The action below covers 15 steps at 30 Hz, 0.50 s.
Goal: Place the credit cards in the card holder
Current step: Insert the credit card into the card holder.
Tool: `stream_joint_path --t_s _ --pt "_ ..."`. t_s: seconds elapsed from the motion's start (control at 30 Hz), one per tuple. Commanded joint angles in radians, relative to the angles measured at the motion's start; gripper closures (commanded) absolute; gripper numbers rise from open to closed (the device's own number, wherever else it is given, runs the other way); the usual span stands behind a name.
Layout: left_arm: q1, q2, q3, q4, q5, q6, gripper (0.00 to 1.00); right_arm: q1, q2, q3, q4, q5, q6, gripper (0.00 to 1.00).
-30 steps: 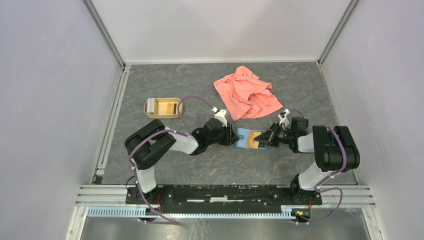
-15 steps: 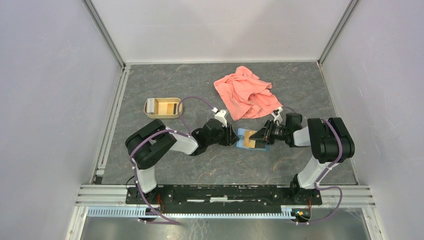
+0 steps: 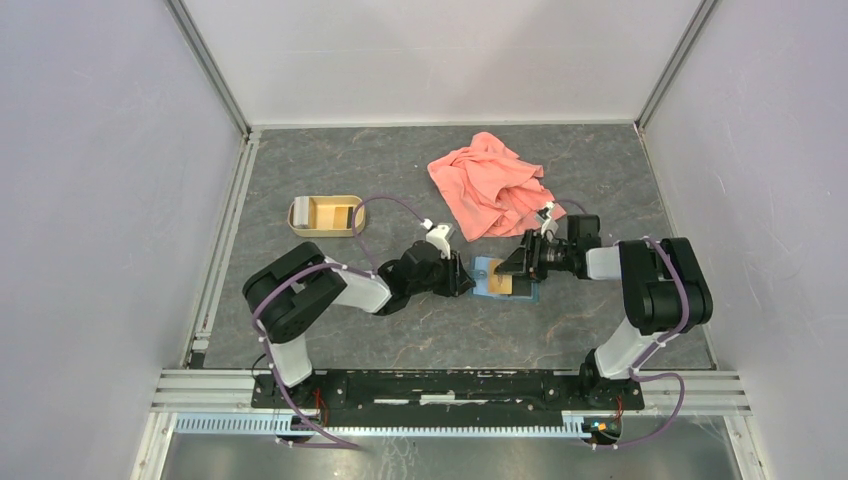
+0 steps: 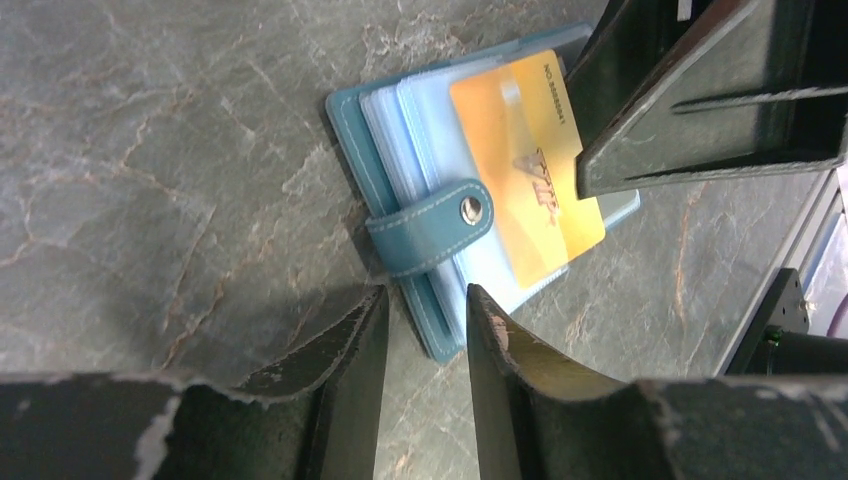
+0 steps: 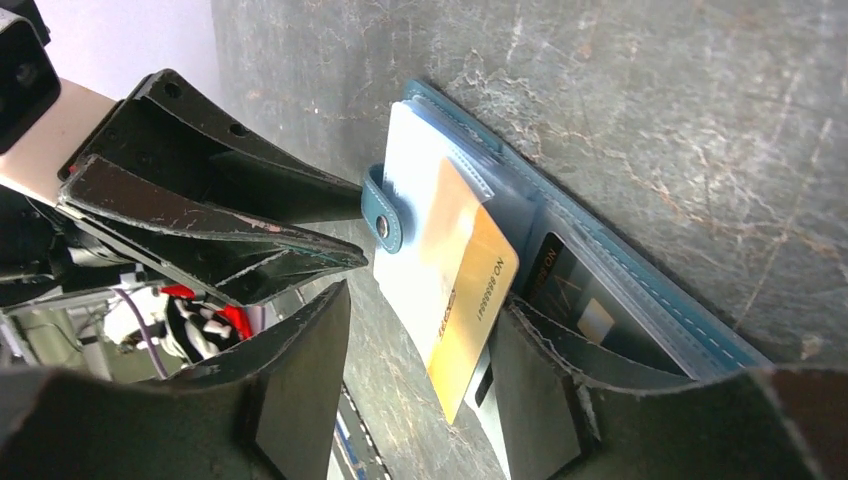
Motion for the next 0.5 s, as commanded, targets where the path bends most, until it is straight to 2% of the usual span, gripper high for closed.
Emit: stream_joint_path --t_s 0.0,0.27,0.47 --pt "-0.008 -0.072 -0.053 -0.044 0.005 -0.019 0.57 0.013 -0.021 0.040 -0.140 0.152 -0.162 0.38" --pt "-0.006 -0.148 -0.068 -0.046 0.005 0.004 0.56 0.090 -0.058 0.101 -0.270 0.262 -0.284 0.26" --pt "-0.007 -0.200 -0.127 0.043 0.028 0.007 0.54 0.119 -0.097 0.109 -0.321 0.346 -0.341 0.21"
